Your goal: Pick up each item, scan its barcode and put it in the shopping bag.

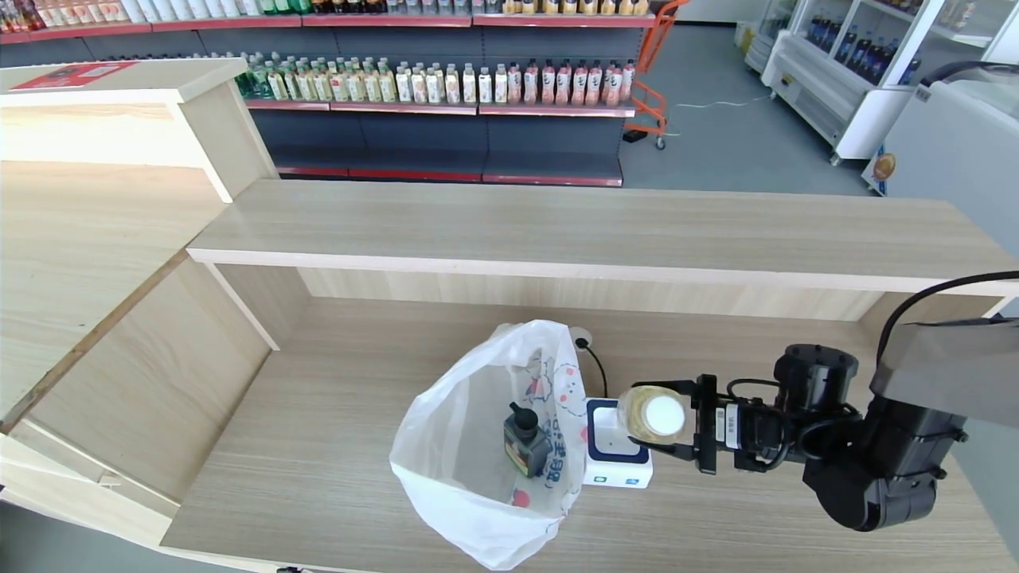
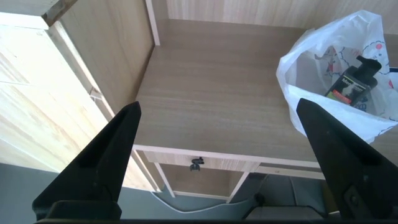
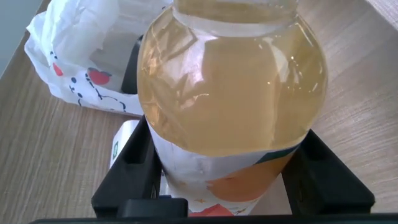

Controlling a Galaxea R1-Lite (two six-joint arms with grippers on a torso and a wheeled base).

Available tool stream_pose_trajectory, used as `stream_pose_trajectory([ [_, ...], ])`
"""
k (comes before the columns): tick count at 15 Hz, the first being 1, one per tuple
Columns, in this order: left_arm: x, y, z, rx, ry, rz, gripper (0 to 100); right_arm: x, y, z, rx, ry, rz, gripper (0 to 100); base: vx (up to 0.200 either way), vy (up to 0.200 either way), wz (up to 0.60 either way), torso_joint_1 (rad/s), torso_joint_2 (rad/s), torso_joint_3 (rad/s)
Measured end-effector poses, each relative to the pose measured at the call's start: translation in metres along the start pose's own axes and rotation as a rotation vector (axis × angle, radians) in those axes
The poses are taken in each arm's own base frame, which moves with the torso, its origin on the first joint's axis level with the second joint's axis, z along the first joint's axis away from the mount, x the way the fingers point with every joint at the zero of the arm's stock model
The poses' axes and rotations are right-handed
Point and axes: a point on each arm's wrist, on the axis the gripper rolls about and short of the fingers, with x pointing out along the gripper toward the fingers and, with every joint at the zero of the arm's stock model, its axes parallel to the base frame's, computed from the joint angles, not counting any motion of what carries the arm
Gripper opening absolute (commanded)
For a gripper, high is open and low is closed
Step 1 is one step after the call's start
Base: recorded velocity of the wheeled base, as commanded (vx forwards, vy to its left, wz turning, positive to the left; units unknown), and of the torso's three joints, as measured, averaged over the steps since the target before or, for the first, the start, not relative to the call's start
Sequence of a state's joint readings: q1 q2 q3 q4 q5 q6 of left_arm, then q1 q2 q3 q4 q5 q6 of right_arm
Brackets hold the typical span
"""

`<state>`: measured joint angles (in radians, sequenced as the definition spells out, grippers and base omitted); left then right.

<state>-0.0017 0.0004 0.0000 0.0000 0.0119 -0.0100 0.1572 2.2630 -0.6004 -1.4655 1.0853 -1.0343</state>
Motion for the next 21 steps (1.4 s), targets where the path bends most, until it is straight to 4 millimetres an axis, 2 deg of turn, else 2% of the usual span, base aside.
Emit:
stream_pose_trajectory([
  [8,0.0,0.0,0.0,0.0,0.0,0.0,100,0.032,0.003,-0.023,-0.036,-0.054,0.018,0,0.0,0.0,0.0,0.0,0.0,0.0],
  [13,0.0,0.0,0.0,0.0,0.0,0.0,100,0.039,0.001,-0.026,-0.024,-0.064,0.02,0,0.0,0.0,0.0,0.0,0.0,0.0],
  [14,0.0,0.0,0.0,0.0,0.0,0.0,100,0.038,-0.002,-0.022,-0.003,-0.063,0.017,0,0.0,0.0,0.0,0.0,0.0,0.0],
  [16,0.0,0.0,0.0,0.0,0.0,0.0,100,0.03,-0.018,-0.002,0.057,-0.069,-0.008,0,0.0,0.0,0.0,0.0,0.0,0.0],
  [19,0.0,0.0,0.0,0.0,0.0,0.0,100,0.003,-0.042,0.038,0.171,-0.038,-0.094,0,0.0,0.0,0.0,0.0,0.0,0.0],
  [21,0.0,0.0,0.0,0.0,0.0,0.0,100,-0.02,-0.047,0.068,0.354,0.044,-0.225,0,0.0,0.0,0.0,0.0,0.0,0.0],
])
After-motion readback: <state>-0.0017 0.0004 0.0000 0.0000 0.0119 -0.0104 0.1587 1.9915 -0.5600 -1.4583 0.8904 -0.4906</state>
